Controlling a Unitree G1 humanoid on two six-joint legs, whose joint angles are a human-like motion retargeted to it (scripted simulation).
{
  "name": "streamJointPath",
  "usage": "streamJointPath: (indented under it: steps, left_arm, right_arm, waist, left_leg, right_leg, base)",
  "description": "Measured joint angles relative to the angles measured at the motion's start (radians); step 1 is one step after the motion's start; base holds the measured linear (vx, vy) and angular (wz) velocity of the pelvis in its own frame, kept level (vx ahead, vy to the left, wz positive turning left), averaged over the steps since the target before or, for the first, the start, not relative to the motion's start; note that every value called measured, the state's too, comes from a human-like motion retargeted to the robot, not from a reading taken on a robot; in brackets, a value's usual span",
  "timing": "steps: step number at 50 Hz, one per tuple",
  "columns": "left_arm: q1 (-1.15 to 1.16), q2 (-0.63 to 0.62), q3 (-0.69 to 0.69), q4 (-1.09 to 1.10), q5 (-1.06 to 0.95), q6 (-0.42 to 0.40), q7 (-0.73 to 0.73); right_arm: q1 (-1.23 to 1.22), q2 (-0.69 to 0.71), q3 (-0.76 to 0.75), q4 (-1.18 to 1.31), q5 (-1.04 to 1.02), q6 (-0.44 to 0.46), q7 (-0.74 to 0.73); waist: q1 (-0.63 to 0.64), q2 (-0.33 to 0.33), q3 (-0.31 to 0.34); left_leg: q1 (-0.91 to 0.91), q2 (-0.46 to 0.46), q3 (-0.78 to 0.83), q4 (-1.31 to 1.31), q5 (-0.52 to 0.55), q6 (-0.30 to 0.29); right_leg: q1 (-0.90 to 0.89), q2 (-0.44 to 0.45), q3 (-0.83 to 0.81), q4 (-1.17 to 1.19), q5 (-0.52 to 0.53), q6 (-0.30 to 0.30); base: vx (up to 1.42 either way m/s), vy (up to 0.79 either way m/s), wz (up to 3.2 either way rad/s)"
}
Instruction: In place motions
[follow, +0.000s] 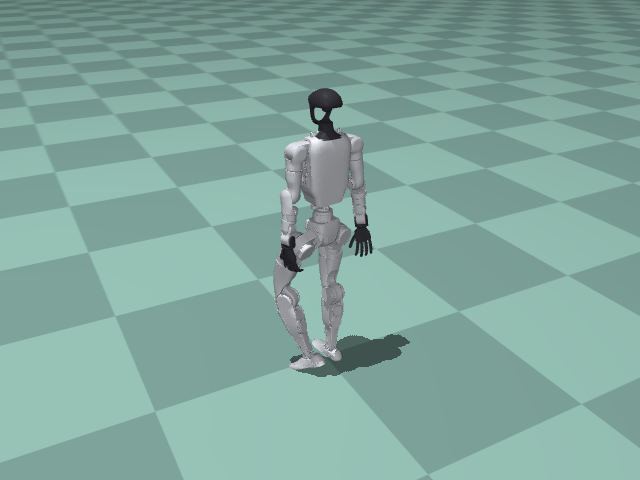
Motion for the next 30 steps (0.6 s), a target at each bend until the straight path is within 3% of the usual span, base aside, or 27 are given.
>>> streamJointPath:
  steps: [8,12,16,25,30]
  left_arm:
    - [-0.007,-0.006,0.061,0.003,-0.075,-0.003,-0.017]
    - [-0.002,0.003,0.062,0.009,-0.069,0.001,-0.021]
    - [0.008,0.013,0.047,0.013,-0.037,0.005,-0.017]
    - [0.028,0.013,0.052,0.011,-0.017,0.004,-0.013]
    - [0.041,0.012,0.066,0.026,-0.023,0.002,-0.001]
  right_arm:
    - [-0.008,-0.010,-0.002,0.013,-0.023,0.010,0.001]
    - [-0.011,-0.010,-0.002,0.001,-0.018,0.004,0.004]
    - [-0.021,-0.006,0.005,-0.010,-0.013,0.003,0.010]
    - [-0.024,0.002,0.011,-0.062,-0.026,-0.019,0.022]
    - [-0.014,0.007,0.013,-0.056,-0.012,-0.021,0.018]
  waist:
    - [0.066,-0.037,0.005]
    - [0.117,-0.051,0.003]
    - [0.156,-0.082,0.020]
    - [0.168,-0.080,0.040]
    - [0.131,-0.071,0.006]
  left_leg:
    - [-0.387,0.142,0.126,0.656,-0.120,0.103]
    - [-0.602,0.217,0.143,0.917,-0.145,0.117]
    - [-0.723,0.222,0.142,1.012,-0.149,0.108]
    - [-0.596,0.215,0.128,0.824,-0.139,0.132]
    - [-0.390,0.125,0.138,0.571,-0.104,0.099]
  right_leg:
    - [-0.014,-0.010,0.012,-0.006,0.013,-0.033]
    - [-0.027,0.000,0.033,-0.002,0.011,-0.050]
    - [-0.029,-0.002,0.092,0.031,-0.005,-0.078]
    - [0.001,-0.005,0.125,0.043,-0.016,-0.085]
    - [0.010,-0.020,0.103,0.014,-0.014,-0.071]
  base:
    - [-0.02,0.02,-0.08]
    - [-0.03,0.00,-0.41]
    - [-0.04,0.01,-0.39]
    - [0.02,0.01,-0.01]
    - [0.06,-0.01,0.18]
